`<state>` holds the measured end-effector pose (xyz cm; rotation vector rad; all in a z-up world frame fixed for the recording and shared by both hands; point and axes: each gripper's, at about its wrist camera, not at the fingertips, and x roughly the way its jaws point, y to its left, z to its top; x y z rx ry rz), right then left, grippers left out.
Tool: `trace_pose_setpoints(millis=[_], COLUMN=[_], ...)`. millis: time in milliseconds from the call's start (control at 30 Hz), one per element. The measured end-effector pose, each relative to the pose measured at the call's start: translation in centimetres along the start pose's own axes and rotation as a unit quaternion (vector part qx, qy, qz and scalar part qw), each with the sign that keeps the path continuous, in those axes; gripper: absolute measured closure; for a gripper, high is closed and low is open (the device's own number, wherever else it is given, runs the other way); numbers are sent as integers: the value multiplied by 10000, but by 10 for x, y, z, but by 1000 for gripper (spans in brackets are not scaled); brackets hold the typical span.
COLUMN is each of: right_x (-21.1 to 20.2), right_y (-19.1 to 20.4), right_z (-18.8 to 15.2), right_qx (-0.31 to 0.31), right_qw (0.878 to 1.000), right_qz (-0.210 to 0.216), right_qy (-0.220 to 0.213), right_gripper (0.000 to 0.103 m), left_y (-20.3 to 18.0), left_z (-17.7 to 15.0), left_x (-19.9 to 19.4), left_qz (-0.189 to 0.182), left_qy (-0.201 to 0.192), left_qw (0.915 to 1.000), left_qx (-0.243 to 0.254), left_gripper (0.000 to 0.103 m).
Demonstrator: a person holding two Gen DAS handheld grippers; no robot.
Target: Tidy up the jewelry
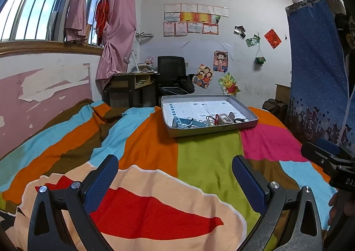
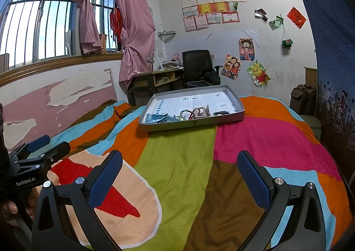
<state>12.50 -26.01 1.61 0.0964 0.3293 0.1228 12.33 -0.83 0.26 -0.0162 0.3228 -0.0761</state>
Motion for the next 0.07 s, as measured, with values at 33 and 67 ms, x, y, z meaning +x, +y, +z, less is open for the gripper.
trace_pose_setpoints(millis=[33, 67], right_x=[0, 0], right_y=[1, 1], right_z=[-1, 0], right_qx=[2, 1], right_qw=[10000, 10000], right_qz=[1, -1], right_qy=[1, 0], right_gripper=[1, 1], left_y=[0, 0], left_z=[0, 0], left_x=[0, 1], left_qz=[0, -1], left_qy=[3, 4], left_qw=[10000, 10000], left_qx=[3, 5], left_gripper=[0, 0])
